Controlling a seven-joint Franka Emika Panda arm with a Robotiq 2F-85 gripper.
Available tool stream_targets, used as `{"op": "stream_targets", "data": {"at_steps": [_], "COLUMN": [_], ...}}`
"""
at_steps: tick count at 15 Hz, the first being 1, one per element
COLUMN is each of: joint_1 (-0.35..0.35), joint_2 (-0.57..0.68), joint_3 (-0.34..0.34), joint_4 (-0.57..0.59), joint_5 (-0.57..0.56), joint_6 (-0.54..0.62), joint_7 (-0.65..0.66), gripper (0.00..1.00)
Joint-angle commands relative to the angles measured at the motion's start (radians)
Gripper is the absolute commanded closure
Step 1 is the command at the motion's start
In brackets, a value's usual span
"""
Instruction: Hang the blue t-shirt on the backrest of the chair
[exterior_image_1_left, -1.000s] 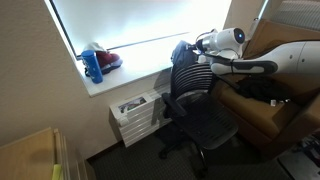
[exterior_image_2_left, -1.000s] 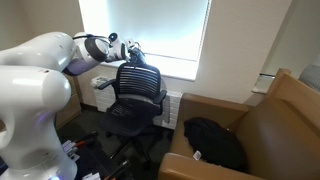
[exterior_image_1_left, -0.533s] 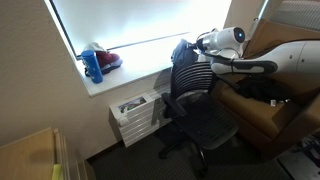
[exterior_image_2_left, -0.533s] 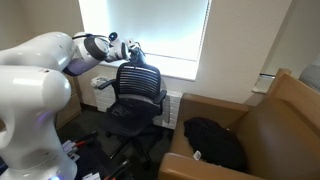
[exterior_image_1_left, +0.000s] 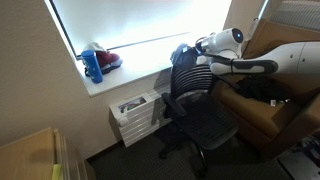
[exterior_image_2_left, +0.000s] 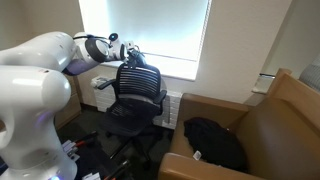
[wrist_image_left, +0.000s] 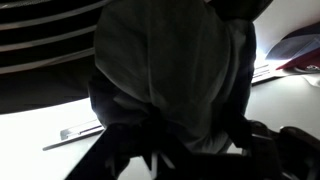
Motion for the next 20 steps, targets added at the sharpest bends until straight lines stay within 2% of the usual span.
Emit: {"op": "stream_targets", "data": {"at_steps": [1, 2, 3, 4, 6, 8, 9, 11, 12, 13, 15, 20], "joint_1": [0.0, -0.007, -0.038, -0.048, -0.078, -0.084, -0.111, -0.12, -0.124, -0.128, -0.127, -0.127], "joint_2": [0.0, -0.013, -0.031, -0.04, -0.067, -0.113, -0.106, -0.135, -0.084, -0.101, -0.15, -0.136], "joint_3": [0.0, 0.029, 0.145, 0.172, 0.278, 0.288, 0.329, 0.345, 0.365, 0.374, 0.386, 0.386], "joint_4": [0.0, 0.003, 0.03, 0.046, 0.093, 0.125, 0.206, 0.265, 0.284, 0.306, 0.258, 0.26], "joint_5": [0.0, 0.008, 0.045, 0.055, 0.082, 0.078, -0.056, -0.134, -0.159, -0.179, -0.184, -0.186], "joint_6": [0.0, -0.031, -0.065, -0.067, -0.102, -0.111, -0.153, -0.196, -0.17, -0.195, -0.187, -0.187], "joint_7": [0.0, -0.022, -0.099, -0.111, -0.176, -0.167, -0.08, -0.06, -0.041, -0.035, -0.047, -0.047], "gripper": [0.05, 0.07, 0.06, 0.0, 0.0, 0.0, 0.0, 0.0, 0.0, 0.0, 0.0, 0.0]}}
